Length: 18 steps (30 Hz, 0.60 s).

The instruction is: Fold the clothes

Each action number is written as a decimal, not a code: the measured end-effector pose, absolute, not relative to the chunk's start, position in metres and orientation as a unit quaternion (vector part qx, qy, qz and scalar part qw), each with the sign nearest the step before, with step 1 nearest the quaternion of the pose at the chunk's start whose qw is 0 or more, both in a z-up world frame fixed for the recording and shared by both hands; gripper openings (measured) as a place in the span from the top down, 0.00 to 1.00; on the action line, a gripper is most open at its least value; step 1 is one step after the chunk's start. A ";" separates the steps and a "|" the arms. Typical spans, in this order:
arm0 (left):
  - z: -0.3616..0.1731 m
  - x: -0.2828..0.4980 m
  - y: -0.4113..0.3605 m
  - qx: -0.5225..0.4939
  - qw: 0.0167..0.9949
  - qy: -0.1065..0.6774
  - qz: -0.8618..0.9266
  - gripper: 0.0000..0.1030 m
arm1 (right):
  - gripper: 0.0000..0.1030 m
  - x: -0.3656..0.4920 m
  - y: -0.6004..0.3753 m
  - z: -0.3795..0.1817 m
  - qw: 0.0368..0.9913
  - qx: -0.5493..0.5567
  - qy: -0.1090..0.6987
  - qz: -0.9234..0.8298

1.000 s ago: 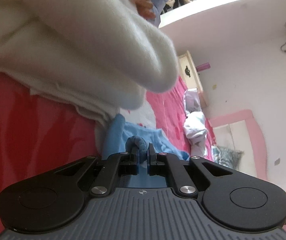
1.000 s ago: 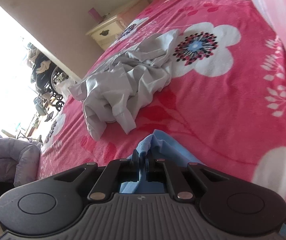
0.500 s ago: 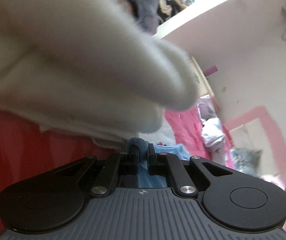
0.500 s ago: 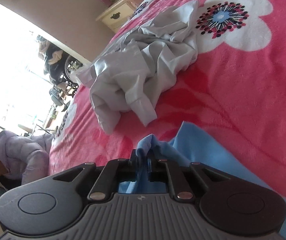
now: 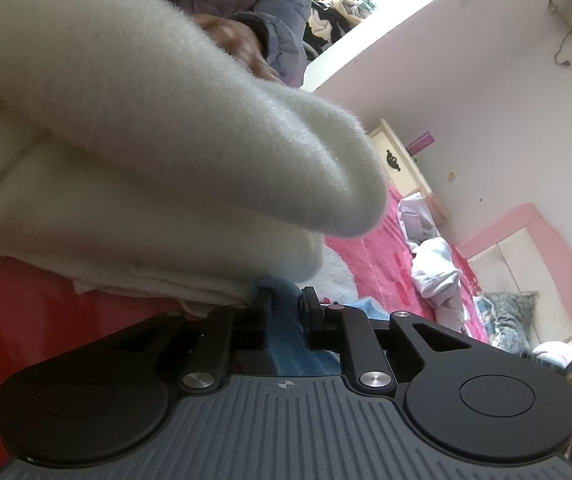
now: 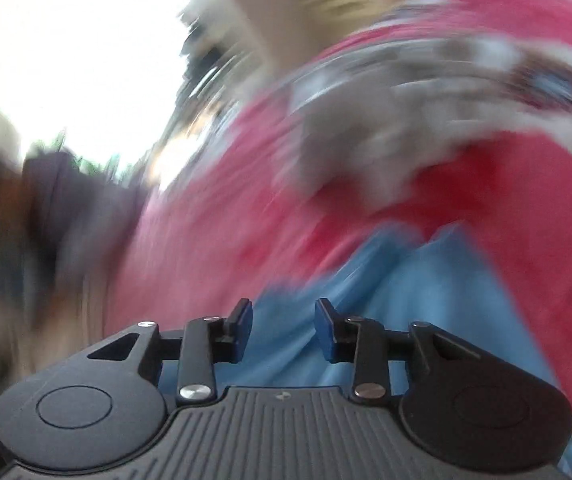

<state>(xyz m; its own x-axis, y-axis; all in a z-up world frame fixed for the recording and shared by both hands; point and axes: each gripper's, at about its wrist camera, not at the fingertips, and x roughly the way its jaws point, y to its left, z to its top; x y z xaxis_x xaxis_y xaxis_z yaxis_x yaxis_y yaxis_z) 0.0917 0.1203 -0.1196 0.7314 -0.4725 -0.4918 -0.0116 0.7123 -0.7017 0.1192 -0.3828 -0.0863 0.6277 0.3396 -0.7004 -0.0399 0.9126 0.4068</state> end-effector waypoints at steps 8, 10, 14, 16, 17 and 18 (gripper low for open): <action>-0.120 0.092 0.116 -0.343 0.865 0.342 -0.131 0.84 | 0.88 0.153 -0.304 -0.117 0.873 0.017 0.466 0.145; -0.120 0.093 0.115 -0.339 0.866 0.341 -0.133 0.80 | 0.88 0.171 -0.310 -0.116 0.888 0.051 0.443 0.114; -0.121 0.093 0.113 -0.336 0.868 0.340 -0.137 0.78 | 0.86 0.182 -0.331 -0.112 0.906 0.133 0.397 0.062; -0.120 0.091 0.113 -0.335 0.868 0.338 -0.140 0.75 | 0.86 0.170 -0.332 -0.103 0.905 0.149 0.389 0.089; -0.121 0.091 0.112 -0.335 0.868 0.337 -0.141 0.75 | 0.86 0.163 -0.325 -0.100 0.901 0.138 0.395 0.113; -0.121 0.091 0.112 -0.335 0.868 0.336 -0.141 0.74 | 0.86 0.156 -0.316 -0.098 0.896 0.122 0.403 0.139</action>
<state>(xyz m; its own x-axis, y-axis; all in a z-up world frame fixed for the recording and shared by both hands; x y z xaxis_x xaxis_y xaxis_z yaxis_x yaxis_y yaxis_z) 0.0913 0.1118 -0.1208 0.7335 -0.4715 -0.4895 0.0199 0.7349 -0.6779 0.1560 -0.3161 -0.0984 0.6368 0.3475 -0.6883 -0.1509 0.9316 0.3307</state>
